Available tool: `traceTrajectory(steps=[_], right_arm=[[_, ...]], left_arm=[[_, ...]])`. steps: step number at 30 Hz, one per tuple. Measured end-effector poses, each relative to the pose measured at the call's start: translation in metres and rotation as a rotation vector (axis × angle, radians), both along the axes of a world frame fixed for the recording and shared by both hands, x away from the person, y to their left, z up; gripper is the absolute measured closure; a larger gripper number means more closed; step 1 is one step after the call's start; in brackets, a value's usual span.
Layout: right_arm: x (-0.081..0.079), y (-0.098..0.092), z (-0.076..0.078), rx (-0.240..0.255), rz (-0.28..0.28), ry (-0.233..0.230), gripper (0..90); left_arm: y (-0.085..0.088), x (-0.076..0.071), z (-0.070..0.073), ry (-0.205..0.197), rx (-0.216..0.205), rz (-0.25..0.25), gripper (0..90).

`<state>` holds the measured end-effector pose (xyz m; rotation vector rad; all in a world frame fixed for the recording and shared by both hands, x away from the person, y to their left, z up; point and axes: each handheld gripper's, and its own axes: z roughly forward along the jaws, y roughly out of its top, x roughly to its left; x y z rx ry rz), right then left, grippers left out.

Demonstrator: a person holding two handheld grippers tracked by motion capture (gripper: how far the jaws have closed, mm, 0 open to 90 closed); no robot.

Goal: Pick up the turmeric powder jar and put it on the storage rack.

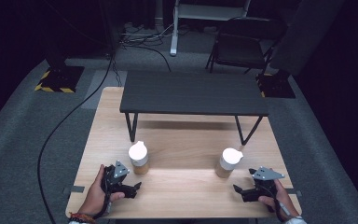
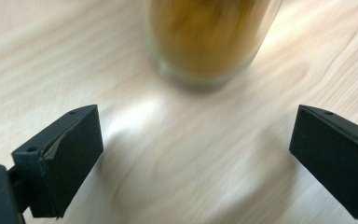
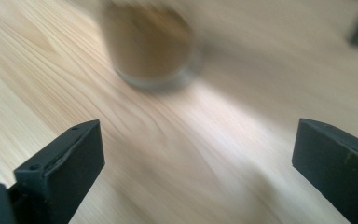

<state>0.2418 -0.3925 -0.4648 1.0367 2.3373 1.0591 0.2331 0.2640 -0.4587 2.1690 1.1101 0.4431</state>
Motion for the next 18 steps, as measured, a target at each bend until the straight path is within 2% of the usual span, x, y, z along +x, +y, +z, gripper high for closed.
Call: traceTrajectory(steps=[1,2,18], right_arm=[[0.0019,-0.0035,-0.0013,-0.031,-0.018,0.031,1.0],[0.0049,-0.0071,-0.0019,-0.021,-0.023,0.055,0.0],[0.0046,-0.0108,-0.0021,-0.019,-0.030,0.055,0.0]], left_arm=[[0.0013,-0.0006,-0.0002,0.000,0.000,-0.003,2.1],[0.0020,-0.0013,-0.0010,-0.002,-0.004,0.002,1.8],[0.0049,-0.0009,-0.0032,-0.009,-0.009,-0.007,0.0]])
